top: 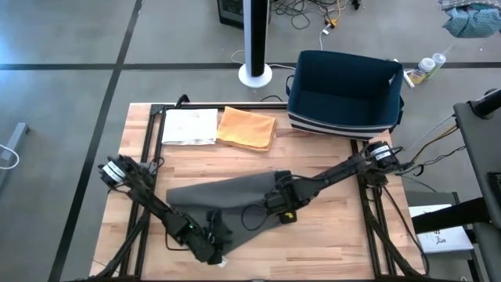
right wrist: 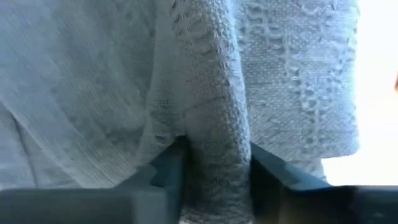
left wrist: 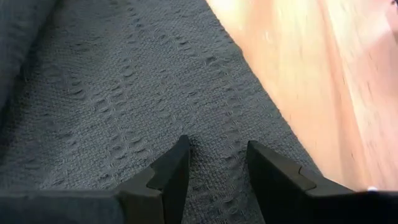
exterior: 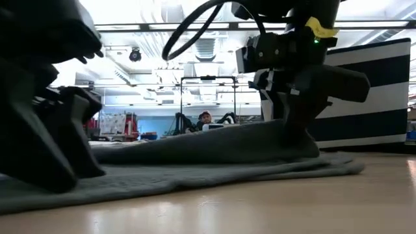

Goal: Fold towel
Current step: Fold the black towel

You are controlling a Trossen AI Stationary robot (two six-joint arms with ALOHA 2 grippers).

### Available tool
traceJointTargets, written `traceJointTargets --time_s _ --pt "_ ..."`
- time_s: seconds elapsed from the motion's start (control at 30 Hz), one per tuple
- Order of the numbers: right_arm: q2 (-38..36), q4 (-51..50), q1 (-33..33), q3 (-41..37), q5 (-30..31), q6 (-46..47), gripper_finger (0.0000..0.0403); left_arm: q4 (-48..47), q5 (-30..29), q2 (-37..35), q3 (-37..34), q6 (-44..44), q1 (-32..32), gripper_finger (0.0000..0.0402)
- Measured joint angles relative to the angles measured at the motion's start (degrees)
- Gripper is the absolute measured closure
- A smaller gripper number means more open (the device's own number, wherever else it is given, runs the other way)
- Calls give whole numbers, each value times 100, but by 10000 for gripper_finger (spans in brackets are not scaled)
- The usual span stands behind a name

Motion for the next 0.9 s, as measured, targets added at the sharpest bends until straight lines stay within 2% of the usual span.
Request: traceJointTargets --time_s 0.17,0.3,0.47,0.57,0.73,0.9 --pt "-109 -646 -16 649 19 -36 391 -245 110 -170 -10 198 -35 249" --pt "-152 -737 -193 1012 506 -423 392 -313 157 -256 -20 424 -36 249" --pt "-152 -700 -812 1034 1750 -885 398 -315 197 -262 -21 456 -31 249" --pt "-147 -505 -1335 947 2221 -899 386 -300 216 -255 -19 295 -39 248" --pt "-141 -439 -1973 924 1775 -902 341 -284 213 -253 2 231 -55 248" --pt "-141 -452 -2088 1002 1683 -1234 268 -392 62 -364 88 553 58 248"
